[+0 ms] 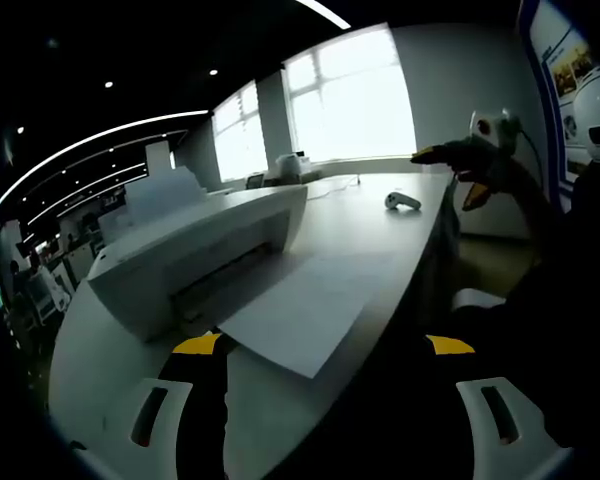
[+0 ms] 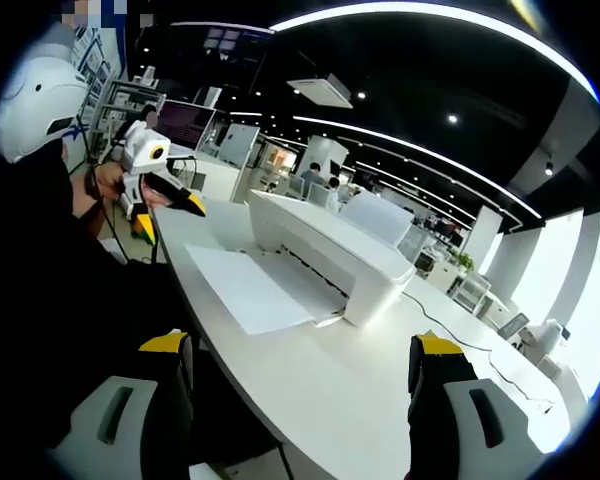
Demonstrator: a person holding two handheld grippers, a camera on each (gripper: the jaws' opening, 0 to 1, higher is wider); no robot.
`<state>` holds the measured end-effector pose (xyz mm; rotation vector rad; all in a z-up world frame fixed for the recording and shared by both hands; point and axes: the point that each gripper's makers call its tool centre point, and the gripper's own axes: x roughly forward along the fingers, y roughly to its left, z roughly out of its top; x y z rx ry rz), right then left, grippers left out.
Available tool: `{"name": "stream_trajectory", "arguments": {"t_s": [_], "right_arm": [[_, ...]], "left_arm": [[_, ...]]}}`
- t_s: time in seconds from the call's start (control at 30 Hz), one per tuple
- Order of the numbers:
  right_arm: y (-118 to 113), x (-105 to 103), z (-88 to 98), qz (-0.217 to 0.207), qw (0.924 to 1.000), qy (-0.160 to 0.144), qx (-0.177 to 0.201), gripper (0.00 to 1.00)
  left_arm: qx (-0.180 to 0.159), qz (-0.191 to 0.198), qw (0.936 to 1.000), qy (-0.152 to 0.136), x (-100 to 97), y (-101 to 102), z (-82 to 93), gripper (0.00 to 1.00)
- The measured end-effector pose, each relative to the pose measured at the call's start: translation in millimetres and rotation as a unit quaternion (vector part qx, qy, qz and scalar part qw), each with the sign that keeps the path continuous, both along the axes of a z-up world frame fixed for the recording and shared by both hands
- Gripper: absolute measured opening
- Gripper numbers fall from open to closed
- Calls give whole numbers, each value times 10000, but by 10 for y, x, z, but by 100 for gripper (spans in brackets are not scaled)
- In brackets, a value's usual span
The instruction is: Remove the paper from the printer output slot and place it on top of the printer
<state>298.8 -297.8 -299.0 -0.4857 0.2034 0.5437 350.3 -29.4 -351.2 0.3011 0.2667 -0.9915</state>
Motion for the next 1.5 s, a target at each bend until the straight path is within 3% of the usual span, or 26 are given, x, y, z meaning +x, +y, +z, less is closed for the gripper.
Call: {"name": "stream_trajectory", "arguments": {"t_s": [1.5], "right_arm": [[0, -20, 32, 17, 10000, -21, -21, 84]], "left_arm": [[-1, 3, 10000, -57, 37, -29, -25, 81]]}}
